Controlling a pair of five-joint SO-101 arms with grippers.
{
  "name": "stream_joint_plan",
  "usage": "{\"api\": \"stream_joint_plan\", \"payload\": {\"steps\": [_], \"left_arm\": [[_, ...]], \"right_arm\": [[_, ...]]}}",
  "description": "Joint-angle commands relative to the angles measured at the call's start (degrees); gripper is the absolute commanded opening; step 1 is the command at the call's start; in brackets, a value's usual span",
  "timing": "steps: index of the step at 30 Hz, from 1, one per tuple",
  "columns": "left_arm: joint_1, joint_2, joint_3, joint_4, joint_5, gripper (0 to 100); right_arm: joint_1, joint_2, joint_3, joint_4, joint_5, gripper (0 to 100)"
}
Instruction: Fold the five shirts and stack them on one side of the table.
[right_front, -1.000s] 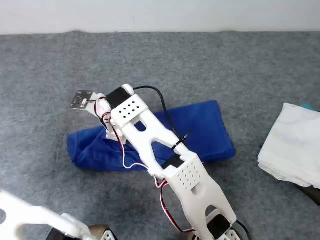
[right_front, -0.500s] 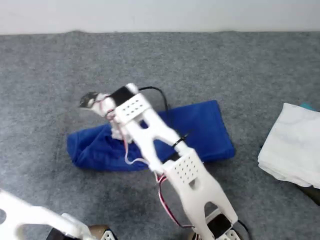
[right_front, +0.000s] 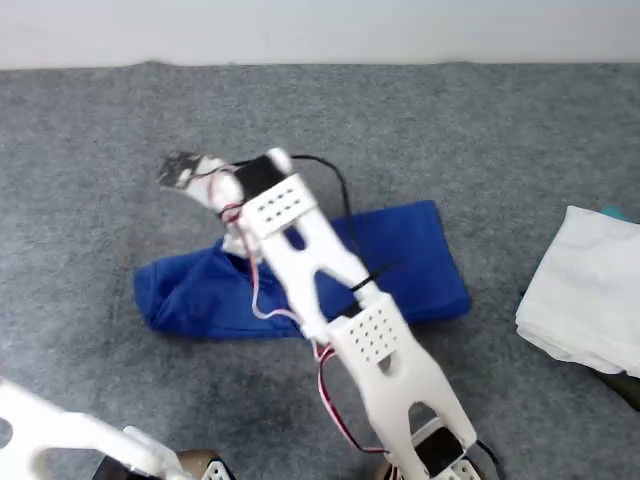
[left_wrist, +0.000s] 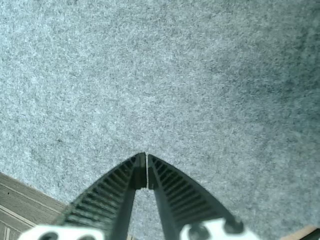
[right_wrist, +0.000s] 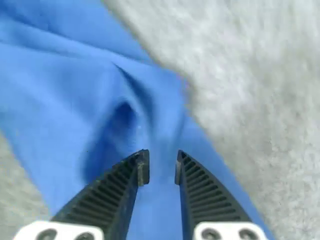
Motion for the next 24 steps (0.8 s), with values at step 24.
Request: {"api": "stream_joint_plan", "payload": {"steps": [24], "left_arm": [[0.44, -1.58, -0.31, -0.35, -0.09, 2]], "right_arm": [[1.89, 4.26, -8.18, -1.98, -3.87, 9.1]]}}
